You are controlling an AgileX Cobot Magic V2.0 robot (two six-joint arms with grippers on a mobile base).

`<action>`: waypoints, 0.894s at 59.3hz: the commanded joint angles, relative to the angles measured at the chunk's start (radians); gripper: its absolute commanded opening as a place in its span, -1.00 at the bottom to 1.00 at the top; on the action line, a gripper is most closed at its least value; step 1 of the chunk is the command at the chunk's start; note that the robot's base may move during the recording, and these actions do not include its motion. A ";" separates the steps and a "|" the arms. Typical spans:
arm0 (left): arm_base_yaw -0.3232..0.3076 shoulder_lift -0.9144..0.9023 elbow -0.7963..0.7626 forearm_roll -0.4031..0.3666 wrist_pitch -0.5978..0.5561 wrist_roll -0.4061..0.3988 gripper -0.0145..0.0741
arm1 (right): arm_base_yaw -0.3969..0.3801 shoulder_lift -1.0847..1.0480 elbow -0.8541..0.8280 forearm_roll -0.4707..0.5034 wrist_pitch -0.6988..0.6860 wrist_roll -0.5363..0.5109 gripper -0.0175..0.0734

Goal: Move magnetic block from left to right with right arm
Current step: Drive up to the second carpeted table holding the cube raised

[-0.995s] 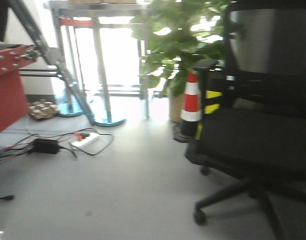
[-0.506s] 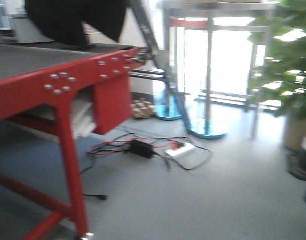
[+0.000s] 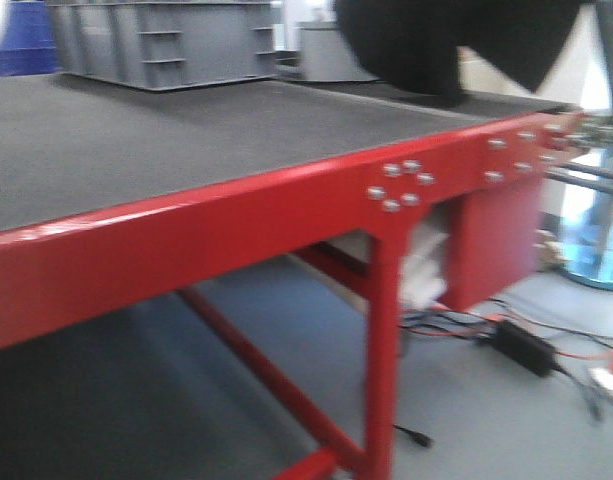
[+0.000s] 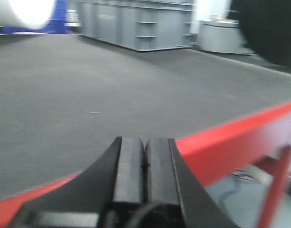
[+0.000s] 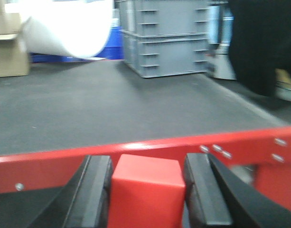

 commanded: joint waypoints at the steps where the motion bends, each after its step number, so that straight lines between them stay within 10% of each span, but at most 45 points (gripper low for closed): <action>1: -0.002 -0.013 0.010 0.000 -0.090 -0.004 -0.93 | -0.001 0.013 -0.028 -0.016 -0.087 -0.008 -0.34; 53: -0.002 -0.013 0.010 0.000 -0.090 -0.004 -0.94 | -0.001 0.013 -0.028 -0.016 -0.087 -0.008 -0.34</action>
